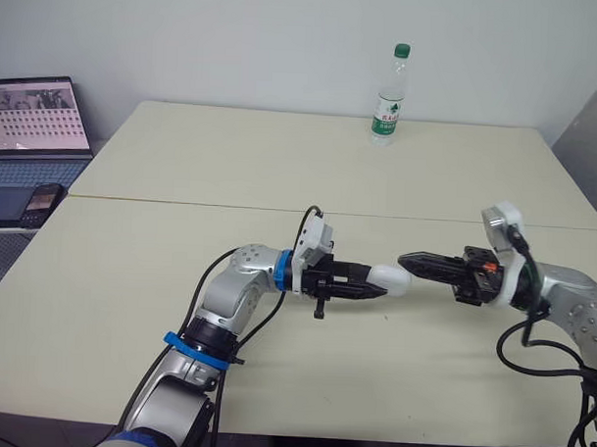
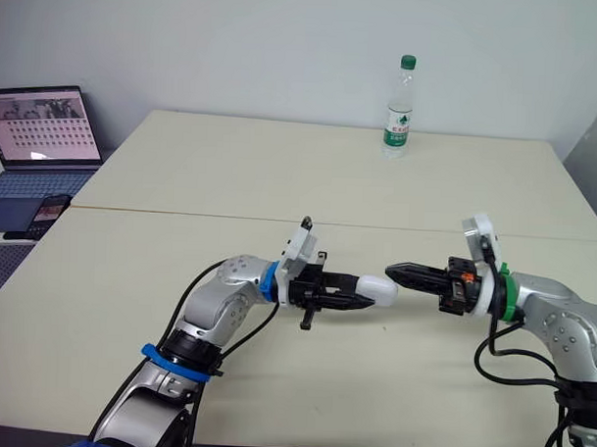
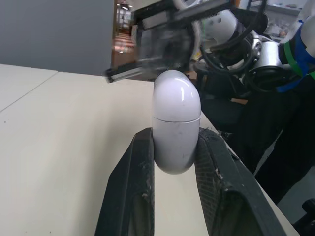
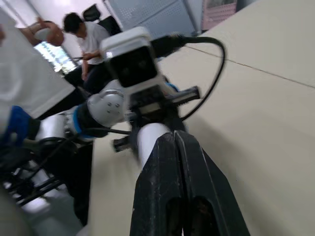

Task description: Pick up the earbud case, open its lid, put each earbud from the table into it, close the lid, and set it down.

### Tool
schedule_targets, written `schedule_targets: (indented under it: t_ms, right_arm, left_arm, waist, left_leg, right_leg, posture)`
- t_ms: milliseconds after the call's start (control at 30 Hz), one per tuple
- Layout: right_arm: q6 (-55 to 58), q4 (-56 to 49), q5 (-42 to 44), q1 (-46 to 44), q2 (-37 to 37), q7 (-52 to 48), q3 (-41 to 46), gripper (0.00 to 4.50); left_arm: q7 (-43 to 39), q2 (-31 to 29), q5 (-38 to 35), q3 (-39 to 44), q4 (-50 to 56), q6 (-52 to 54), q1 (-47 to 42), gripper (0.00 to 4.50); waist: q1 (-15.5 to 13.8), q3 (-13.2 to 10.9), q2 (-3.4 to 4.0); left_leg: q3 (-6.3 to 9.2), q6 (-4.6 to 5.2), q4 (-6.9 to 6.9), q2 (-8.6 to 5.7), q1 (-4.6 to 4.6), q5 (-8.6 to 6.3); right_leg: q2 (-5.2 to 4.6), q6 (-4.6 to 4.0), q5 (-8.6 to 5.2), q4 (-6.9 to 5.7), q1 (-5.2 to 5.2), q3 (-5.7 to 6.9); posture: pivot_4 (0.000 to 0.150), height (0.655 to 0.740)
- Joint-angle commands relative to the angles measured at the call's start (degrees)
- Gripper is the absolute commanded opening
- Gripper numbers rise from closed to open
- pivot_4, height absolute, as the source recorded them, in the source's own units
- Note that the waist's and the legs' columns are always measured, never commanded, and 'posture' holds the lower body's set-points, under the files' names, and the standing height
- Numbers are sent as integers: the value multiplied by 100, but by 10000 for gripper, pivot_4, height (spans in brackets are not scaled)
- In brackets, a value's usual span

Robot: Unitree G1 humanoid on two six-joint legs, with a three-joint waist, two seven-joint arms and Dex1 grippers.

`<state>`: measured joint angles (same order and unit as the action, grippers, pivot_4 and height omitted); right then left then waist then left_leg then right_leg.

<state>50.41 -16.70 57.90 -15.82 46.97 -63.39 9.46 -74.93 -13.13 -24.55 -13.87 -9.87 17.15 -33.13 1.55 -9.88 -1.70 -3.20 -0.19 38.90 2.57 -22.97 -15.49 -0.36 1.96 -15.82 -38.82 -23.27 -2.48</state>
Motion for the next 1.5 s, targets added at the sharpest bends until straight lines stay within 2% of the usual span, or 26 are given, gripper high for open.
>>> schedule_targets:
  t_ms: [33, 167, 267, 400, 567, 667, 933, 1033, 1200, 1300, 1333, 1433, 1500]
  right_arm:
    - [-29, -250, 41, 164, 153, -192, 136, 321]
    - [-276, -163, -267, 232, 81, 58, 231, 321]
    - [-569, -102, -581, 370, -8, 353, 387, 321]
    - [-1924, -27, -1594, 786, -416, 753, 603, 321]
    - [-2944, -253, -2542, 1727, -498, 967, 772, 321]
    - [-3209, -602, -2786, 2333, -616, 1175, 837, 321]
    - [-3356, -1323, -3036, 3197, -983, 1787, 948, 321]
    - [-3355, -1400, -3049, 3326, -1030, 1908, 951, 0]
    - [-3462, -1426, -3034, 3543, -1026, 1886, 1038, 0]
    - [-3569, -1247, -3074, 3634, -966, 1777, 1102, 0]
    - [-3591, -1170, -3073, 3645, -954, 1734, 1116, 0]
    - [-3763, -836, -3106, 3618, -919, 1585, 1137, 0]
    - [-3721, -613, -3059, 3522, -907, 1571, 1153, 3830]
  left_arm:
    - [108, 46, 0, -12, 99, 20, -15, 7661]
    - [354, 49, 79, -61, 133, 205, 6, 7661]
    - [857, 118, -37, -18, 238, 1027, -44, 7661]
    - [1469, 66, 70, -173, 553, 2041, -73, 7661]
    - [2169, 160, -27, -233, 519, 3570, -332, 7661]
    - [2493, 340, -103, -193, 270, 4305, -487, 7661]
    - [2852, 459, 158, -388, -310, 4567, -594, 7661]
    - [2899, 495, 204, -316, -423, 4334, -628, 17515]
    - [2746, 255, 203, -177, 190, 3458, -472, 33024]
    - [2606, -257, 980, -281, 678, 1086, -187, 42916]
    - [2644, -301, 1075, -170, 759, 537, -117, 44751]
    - [2653, -436, 849, 261, 1145, 199, 113, 44751]
    - [2560, -645, 734, 426, 1480, 188, 431, 45000]
  waist:
    - [-2, 0, -1]
    - [2, 0, -1]
    - [2, 0, -1]
    - [1, -1, -3]
    - [-20, -1, -2]
    - [-11, -1, -1]
    - [0, 3, 3]
    - [-6, 4, 2]
    - [-3, 5, 2]
    - [13, 4, 2]
    - [4, 5, 2]
    - [-22, 4, 2]
    - [-23, 5, 2]
  left_leg:
    - [0, 0, 0, 0, 0, 0]
    - [-4, 0, 1, -2, 3, 0]
    - [-1, 0, 2, -1, 3, 0]
    - [2, 0, 1, -1, -1, 0]
    - [2, -1, 0, -4, -2, 0]
    - [-2, -1, 1, -7, 1, 0]
    - [-3, -3, 2, -4, 15, 2]
    - [-7, -3, 4, -6, 17, 2]
    - [-8, -3, 5, -6, 16, 2]
    - [-9, -3, 2, 0, 16, 2]
    - [-7, -3, 0, 2, 16, 2]
    - [-5, -3, -1, 1, 11, 2]
    - [-10, -3, 0, -7, 9, 2]
  right_leg:
    - [0, 0, 0, 0, 0, 0]
    - [0, 2, 0, -2, 0, 0]
    - [0, 4, -2, -3, 0, 0]
    - [1, 19, -11, -1, -1, -1]
    - [-2, 20, -12, -3, -1, 0]
    - [-2, 22, -12, -6, -1, -1]
    - [0, 26, -15, -11, 5, -4]
    - [-1, 25, -14, -10, 7, -7]
    - [-3, 21, -12, -10, 6, -11]
    - [2, 1, -5, -10, 2, -20]
    - [2, -5, -4, -9, 2, -22]
    - [-3, -10, -6, -7, 3, -24]
    - [-14, -9, -6, -4, 4, -22]
  posture:
    - [1500, 7362]
    - [1500, 7362]
    - [1500, 7362]
    - [1500, 7362]
    - [1500, 7362]
    - [1500, 7362]
    - [1500, 7362]
    - [1500, 7362]
    - [1500, 7362]
    - [1500, 7362]
    - [1500, 7362]
    - [1500, 7362]
    - [1500, 7362]
